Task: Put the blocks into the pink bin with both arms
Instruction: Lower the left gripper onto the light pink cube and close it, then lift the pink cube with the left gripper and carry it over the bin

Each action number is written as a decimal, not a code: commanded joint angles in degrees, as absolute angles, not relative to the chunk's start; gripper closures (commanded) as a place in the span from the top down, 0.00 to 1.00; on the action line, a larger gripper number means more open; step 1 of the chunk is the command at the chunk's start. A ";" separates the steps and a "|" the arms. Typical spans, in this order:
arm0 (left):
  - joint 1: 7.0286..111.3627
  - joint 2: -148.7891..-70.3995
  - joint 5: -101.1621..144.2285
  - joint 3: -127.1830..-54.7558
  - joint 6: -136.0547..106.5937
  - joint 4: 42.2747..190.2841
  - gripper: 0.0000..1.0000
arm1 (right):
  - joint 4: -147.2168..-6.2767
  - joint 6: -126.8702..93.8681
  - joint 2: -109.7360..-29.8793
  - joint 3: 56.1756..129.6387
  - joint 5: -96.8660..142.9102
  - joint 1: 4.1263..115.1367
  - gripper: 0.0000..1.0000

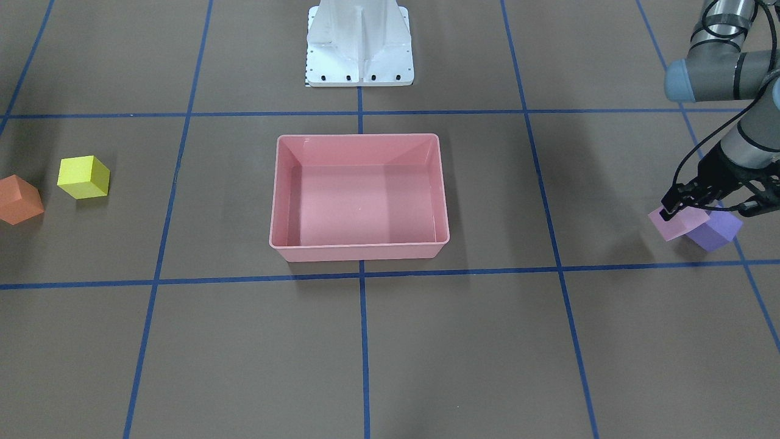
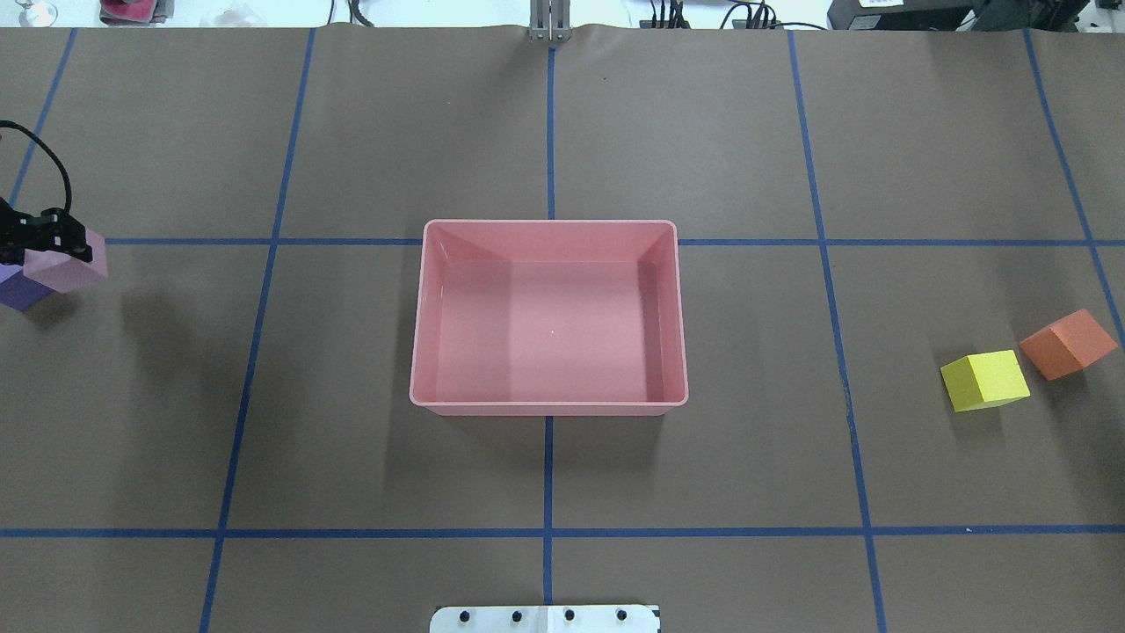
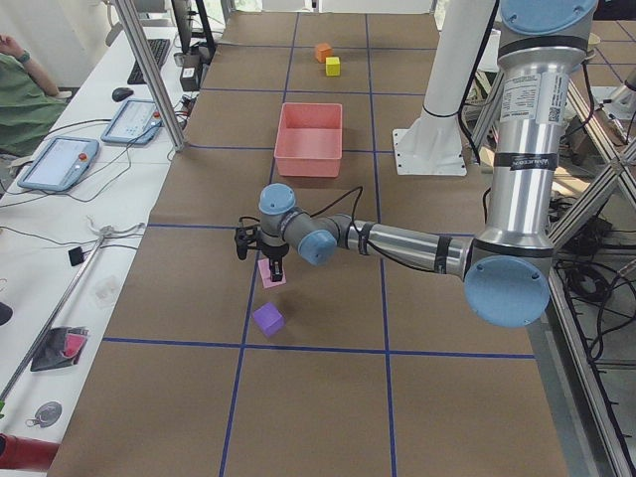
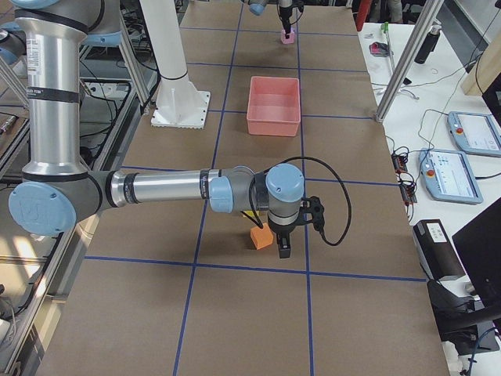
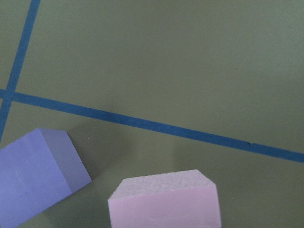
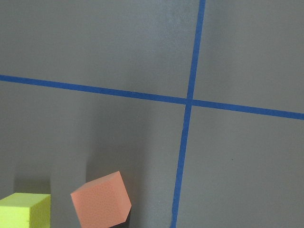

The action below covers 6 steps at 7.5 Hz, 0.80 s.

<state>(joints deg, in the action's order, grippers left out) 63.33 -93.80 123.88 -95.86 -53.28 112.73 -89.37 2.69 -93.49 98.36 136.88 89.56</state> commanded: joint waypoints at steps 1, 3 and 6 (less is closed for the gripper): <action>64.07 -103.30 123.75 -103.15 -53.78 93.70 0.00 | -87.55 0.72 -93.60 97.91 139.20 89.56 1.00; 63.72 -110.45 123.92 -109.04 -56.14 80.65 0.00 | -80.30 -12.93 -93.51 101.66 142.30 83.71 1.00; 56.81 -123.18 123.66 -109.95 -73.42 74.81 0.00 | -63.50 -32.30 -97.01 102.92 137.58 70.88 0.99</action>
